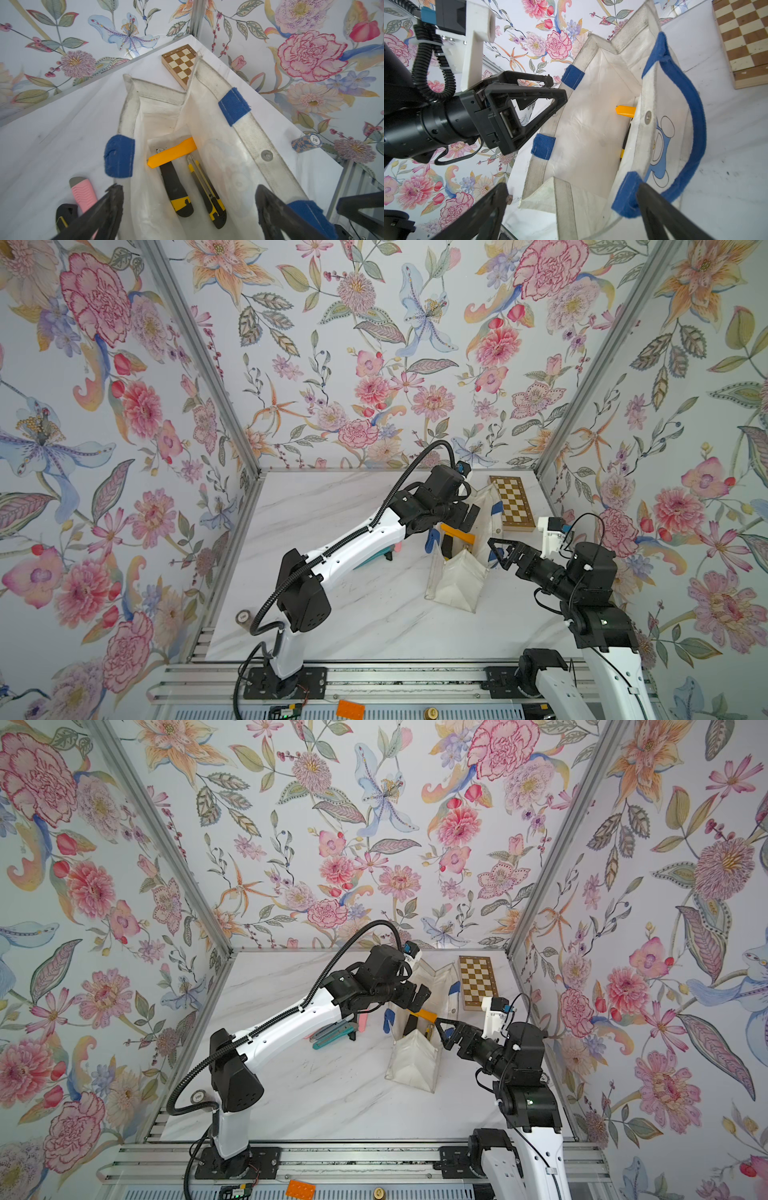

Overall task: Place the art knife into the pouch
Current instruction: Place the utility knife in the pouch, then pick up the utility knife at the center of the board.

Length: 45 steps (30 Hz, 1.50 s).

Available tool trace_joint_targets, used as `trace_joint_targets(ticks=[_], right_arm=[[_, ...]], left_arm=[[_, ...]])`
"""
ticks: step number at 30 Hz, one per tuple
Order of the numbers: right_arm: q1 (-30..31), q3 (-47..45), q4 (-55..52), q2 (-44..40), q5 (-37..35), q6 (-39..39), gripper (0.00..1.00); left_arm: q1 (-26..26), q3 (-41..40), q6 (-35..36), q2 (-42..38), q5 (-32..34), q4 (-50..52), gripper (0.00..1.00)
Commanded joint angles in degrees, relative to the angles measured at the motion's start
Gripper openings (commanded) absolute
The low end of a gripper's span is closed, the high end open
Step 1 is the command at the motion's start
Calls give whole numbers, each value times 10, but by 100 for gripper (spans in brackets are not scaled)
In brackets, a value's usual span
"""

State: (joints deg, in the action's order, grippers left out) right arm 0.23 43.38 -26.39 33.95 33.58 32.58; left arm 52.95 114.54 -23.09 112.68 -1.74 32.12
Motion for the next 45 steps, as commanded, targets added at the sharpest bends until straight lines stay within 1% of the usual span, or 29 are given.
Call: trace_joint_targets(ticks=[1,6,12,17,19,21,24,29,30,34,38,42,43,45], right_arm=[[-5,-1,-7,-8,-6,-10,99],[-6,4,-11,-14,-9,-9,99],[-7,7,-15,-16,-19,-2,99],[-7,1,-16,-14,-28,5,99],[-7,1,-15,-18,-26,9,99],[-7,2,-17,-21,-26,7,99],[-8,5,-23,-23,-31,2,99],[-8,19,-42,-15,-30,-4,99],[-8,20,-45,-16,-30,-7,99],[-8,20,-57,-24,-46,-15,99],[-9,11,-57,-20,-43,-12,99],[-10,13,-63,-3,-33,-14,99],[-11,14,-63,1,-29,-14,99],[-12,19,-63,12,-19,-12,99]], left_arm=[[-4,-41,19,-84,66,1,99],[-20,-159,20,-181,109,-54,99],[-49,-283,19,-283,170,-64,99],[-93,-402,10,-338,204,-90,99],[-102,-444,16,-343,243,-102,99],[-103,-479,30,-334,290,-112,99],[-104,-502,40,-301,334,-118,99],[-104,-513,51,-236,331,-128,99],[-104,-516,51,-212,330,-130,99],[-98,-524,41,-173,337,-134,91],[-79,-530,39,-136,370,-136,85],[-58,-506,35,-85,400,-105,82],[-55,-497,31,-74,397,-93,82],[-48,-487,24,-58,391,-83,77]])
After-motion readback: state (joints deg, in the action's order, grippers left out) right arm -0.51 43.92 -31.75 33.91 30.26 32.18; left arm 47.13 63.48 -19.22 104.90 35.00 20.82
